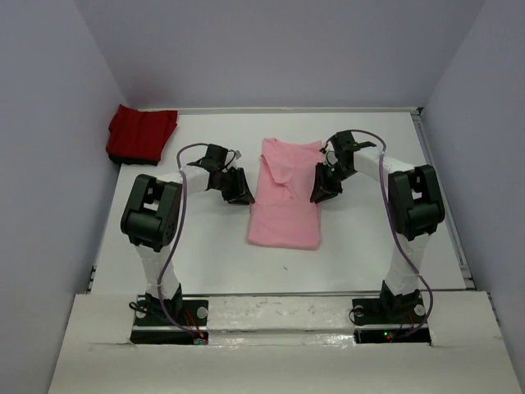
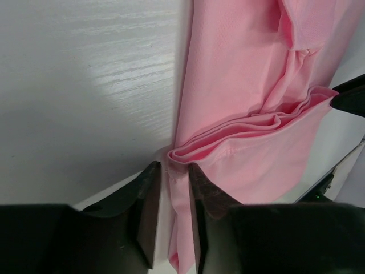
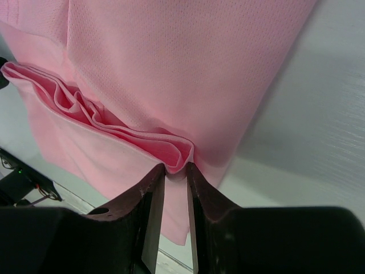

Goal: Fold and stack the t-shirts
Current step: Fold the folded rectangular tshirt in 1/3 of the way

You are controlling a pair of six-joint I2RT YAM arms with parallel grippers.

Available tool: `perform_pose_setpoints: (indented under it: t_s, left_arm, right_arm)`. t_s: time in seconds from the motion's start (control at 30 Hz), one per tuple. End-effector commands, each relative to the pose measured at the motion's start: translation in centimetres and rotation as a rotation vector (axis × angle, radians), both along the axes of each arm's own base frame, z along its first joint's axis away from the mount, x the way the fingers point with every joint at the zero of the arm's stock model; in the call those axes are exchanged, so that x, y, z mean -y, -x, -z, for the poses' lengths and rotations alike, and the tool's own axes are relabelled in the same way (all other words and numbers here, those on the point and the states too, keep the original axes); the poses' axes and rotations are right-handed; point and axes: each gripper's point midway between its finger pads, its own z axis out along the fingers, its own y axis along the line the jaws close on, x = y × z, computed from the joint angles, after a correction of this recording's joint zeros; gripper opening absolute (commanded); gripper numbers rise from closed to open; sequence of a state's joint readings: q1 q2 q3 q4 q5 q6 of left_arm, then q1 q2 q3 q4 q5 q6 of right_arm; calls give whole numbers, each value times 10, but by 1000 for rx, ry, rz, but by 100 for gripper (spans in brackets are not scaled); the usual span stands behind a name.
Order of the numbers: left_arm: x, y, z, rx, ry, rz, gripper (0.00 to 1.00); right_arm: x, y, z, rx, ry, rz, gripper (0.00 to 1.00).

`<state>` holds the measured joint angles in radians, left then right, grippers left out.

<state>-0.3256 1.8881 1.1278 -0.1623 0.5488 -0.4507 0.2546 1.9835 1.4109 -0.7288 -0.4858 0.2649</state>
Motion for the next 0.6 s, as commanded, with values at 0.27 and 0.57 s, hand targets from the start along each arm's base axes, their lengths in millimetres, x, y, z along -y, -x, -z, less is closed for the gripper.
perform_pose_setpoints:
  t_s: [0.27, 0.57]
  left_arm:
    - [18, 0, -7, 16, 36, 56, 22]
    - [21, -4, -13, 34, 42, 61, 4]
  right_arm:
    - [0, -6, -3, 31, -13, -2, 17]
    - [-1, -5, -7, 30, -19, -2, 0]
